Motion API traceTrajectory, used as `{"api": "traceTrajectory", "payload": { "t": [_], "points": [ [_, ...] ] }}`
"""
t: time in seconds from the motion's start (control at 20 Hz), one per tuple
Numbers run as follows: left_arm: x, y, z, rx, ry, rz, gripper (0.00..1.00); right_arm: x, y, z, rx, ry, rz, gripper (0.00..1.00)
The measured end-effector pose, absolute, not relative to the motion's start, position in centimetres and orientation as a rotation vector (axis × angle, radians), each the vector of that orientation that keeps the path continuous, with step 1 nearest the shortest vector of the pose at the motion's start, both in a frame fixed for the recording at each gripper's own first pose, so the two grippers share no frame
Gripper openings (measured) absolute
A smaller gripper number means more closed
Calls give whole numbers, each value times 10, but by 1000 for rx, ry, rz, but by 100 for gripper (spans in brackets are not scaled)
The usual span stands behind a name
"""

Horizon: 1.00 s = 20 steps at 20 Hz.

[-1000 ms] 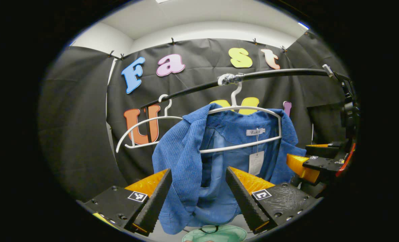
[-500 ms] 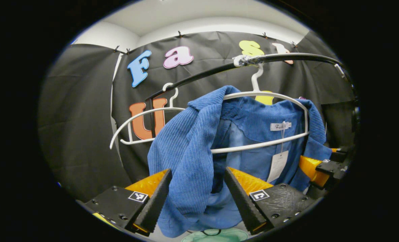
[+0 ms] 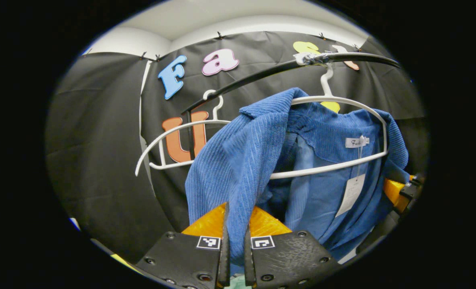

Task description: Grasp the clothes on the hanger with both hands and then place them into the laundry hamper below.

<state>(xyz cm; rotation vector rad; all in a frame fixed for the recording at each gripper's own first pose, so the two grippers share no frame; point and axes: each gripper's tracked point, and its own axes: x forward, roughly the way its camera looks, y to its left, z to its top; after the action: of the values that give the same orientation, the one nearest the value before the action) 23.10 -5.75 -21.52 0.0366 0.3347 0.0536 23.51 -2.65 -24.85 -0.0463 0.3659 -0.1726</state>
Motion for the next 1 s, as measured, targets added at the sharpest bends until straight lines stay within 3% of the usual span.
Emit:
{"api": "traceTrajectory", "payload": {
  "t": [0.05,0.1,0.25,0.3,0.4,0.45,0.5,0.6,0.85,0.9,1.0],
  "points": [
    [231,-60,-216,34,336,39,19,234,-27,-248,-48,363,-170,24],
    [230,-63,-215,34,333,26,10,233,-26,-247,-48,359,-166,22],
    [224,-64,-214,35,340,25,10,228,-29,-241,-39,342,-170,15],
    [224,-67,-215,15,344,9,3,226,-31,-239,-32,340,-170,12],
    [225,-70,-213,-18,346,-6,7,225,-37,-234,-29,335,-172,10],
    [224,-67,-211,-8,341,0,2,222,-39,-231,-33,330,-182,9],
    [223,-63,-205,8,329,8,7,219,-42,-227,-43,326,-192,8],
    [226,-59,-195,37,311,7,3,216,-51,-220,-82,306,-208,8],
    [227,-50,-183,79,299,-6,3,210,-59,-201,-119,269,-238,8],
    [226,-49,-178,83,296,-5,7,208,-62,-198,-116,263,-248,8],
    [226,-44,-169,86,281,2,3,207,-68,-193,-110,256,-272,8]
  ]
}}
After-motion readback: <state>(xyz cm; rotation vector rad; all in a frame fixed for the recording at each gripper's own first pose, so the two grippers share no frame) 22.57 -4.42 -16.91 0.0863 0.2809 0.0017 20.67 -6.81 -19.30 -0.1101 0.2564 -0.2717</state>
